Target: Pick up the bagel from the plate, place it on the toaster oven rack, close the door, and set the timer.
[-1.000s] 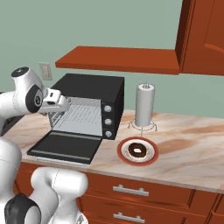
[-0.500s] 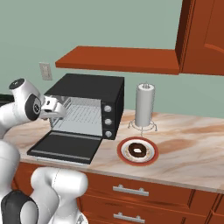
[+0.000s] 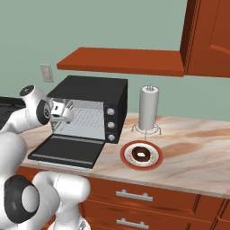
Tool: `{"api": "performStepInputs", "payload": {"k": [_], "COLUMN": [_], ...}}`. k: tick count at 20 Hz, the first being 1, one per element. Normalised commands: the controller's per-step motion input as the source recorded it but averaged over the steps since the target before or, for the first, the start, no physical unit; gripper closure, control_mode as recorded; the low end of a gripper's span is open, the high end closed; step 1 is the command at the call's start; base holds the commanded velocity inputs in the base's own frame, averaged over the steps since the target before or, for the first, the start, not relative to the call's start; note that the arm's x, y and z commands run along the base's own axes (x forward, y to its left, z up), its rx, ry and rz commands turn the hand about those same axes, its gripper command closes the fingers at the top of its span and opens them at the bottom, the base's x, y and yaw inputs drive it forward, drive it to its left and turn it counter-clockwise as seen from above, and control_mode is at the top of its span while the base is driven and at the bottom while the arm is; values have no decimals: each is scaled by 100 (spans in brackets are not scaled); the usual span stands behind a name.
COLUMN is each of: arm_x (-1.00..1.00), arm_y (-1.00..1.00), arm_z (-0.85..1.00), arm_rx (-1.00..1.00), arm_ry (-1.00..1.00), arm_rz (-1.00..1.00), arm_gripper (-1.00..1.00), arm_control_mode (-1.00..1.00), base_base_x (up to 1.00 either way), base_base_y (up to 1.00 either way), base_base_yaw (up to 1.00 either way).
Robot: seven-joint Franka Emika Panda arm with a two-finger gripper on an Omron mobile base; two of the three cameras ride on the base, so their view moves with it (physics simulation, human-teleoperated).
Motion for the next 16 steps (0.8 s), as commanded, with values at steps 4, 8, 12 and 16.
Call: {"api": "performStepInputs", "payload": {"k": [4, 8, 12, 16], "arm_x": [51, 56, 55, 52], "arm_y": [0, 0, 0, 0], "arm_z": [-14, -18, -30, -31], "arm_rx": [0, 0, 0, 0], "arm_ry": [0, 0, 0, 0], "arm_rz": [0, 0, 0, 0], "arm_gripper": [-100, -100, -100, -100], "arm_control_mode": [-100, -100, -100, -100], "base_base_x": [0, 0, 0, 0], "base_base_y": [0, 0, 0, 0], "base_base_yaw": [0, 0, 0, 0]}}
